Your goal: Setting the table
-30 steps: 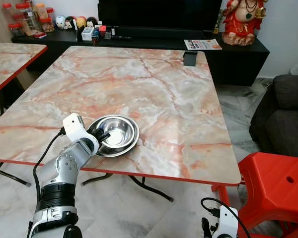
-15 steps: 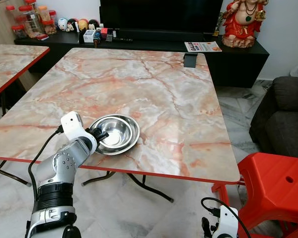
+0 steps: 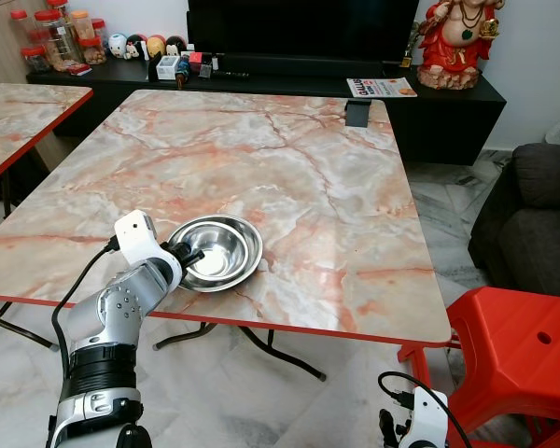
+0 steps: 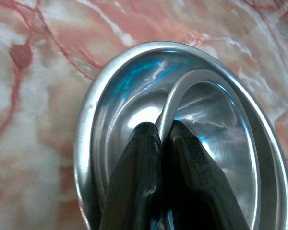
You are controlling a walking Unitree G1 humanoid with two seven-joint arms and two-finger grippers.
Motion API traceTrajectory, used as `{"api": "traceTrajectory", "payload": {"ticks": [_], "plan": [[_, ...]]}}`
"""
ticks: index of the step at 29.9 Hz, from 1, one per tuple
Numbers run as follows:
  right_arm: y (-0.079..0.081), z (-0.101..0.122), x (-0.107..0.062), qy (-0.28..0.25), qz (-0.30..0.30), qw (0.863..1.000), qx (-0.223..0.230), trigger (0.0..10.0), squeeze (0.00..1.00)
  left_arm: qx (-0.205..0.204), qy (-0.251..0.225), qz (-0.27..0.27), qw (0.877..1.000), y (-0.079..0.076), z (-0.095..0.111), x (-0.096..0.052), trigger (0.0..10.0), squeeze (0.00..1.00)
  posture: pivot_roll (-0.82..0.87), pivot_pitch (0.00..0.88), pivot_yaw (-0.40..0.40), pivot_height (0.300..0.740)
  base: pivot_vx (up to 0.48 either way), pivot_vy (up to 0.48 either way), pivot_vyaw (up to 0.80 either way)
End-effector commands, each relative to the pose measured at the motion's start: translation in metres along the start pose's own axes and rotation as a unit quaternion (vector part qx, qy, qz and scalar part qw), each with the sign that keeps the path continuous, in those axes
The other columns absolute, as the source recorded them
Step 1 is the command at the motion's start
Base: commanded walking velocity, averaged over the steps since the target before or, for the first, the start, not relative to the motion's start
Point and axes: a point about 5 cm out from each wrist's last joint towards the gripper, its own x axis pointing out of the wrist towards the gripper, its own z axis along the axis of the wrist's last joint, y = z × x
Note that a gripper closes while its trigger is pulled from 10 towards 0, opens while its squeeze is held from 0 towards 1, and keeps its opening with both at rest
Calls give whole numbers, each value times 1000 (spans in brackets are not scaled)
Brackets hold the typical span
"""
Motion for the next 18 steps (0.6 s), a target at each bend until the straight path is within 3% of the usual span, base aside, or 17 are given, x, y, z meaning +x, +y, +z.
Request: {"api": "traceTrajectory", "payload": {"ticks": [1, 12, 13, 18], "plan": [[-1, -1, 0, 1, -4, 1000, 9, 10000, 0, 10, -9, 9, 1000, 3, 3, -2, 10000, 196, 3, 0, -11, 740, 0, 0, 0], [-2, -2, -1, 2, -6, 1000, 10, 10000, 0, 7, -9, 18, 1000, 4, 2, 0, 10000, 212, -1, 0, -8, 740, 0, 0, 0], [-2, -2, -1, 2, -6, 1000, 10, 10000, 0, 10, -10, 18, 1000, 4, 2, 0, 10000, 0, -3, 0, -7, 740, 0, 0, 0], [-1, -2, -1, 2, -5, 1000, 10, 10000, 0, 11, -9, 17, 1000, 3, 1, 1, 10000, 0, -4, 0, -5, 740, 0, 0, 0]]}}
